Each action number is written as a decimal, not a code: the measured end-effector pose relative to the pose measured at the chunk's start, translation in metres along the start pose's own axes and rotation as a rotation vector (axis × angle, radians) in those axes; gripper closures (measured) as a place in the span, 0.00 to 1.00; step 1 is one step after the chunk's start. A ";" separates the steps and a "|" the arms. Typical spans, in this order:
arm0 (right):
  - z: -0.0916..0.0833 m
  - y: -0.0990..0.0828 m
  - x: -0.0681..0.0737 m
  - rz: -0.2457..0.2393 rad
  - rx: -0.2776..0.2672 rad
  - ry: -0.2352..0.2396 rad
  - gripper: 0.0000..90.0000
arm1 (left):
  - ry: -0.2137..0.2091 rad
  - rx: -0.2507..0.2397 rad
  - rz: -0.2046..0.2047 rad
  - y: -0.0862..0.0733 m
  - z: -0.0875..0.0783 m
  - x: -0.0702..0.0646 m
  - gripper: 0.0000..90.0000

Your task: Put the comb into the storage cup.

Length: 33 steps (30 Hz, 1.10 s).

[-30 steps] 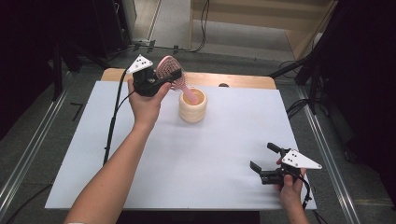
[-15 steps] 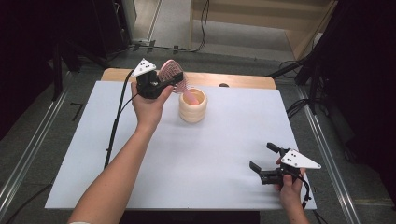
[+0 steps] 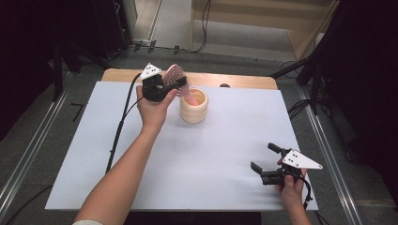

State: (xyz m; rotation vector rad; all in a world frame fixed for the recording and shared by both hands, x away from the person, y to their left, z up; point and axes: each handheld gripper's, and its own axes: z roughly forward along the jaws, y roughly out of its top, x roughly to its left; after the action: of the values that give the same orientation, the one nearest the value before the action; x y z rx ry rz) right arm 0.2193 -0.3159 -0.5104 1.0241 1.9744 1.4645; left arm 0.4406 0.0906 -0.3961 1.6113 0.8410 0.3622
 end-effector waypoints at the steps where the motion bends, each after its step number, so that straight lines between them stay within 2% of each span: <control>1: 0.000 0.000 0.000 0.000 0.000 0.000 0.00 | 0.001 0.002 0.001 -0.001 0.001 0.000 0.69; 27: 0.001 0.000 0.000 -0.001 0.005 0.001 0.00 | 0.010 0.033 -0.022 -0.017 0.017 -0.001 0.69; 33: 0.002 0.000 0.000 -0.002 0.006 0.001 0.00 | -0.003 0.048 -0.032 -0.022 0.021 -0.003 0.69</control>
State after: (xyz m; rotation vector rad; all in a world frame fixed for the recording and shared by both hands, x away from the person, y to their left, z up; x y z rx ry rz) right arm 0.2207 -0.3151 -0.5109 1.0235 1.9810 1.4598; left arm 0.4452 0.0740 -0.4215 1.6408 0.8779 0.3191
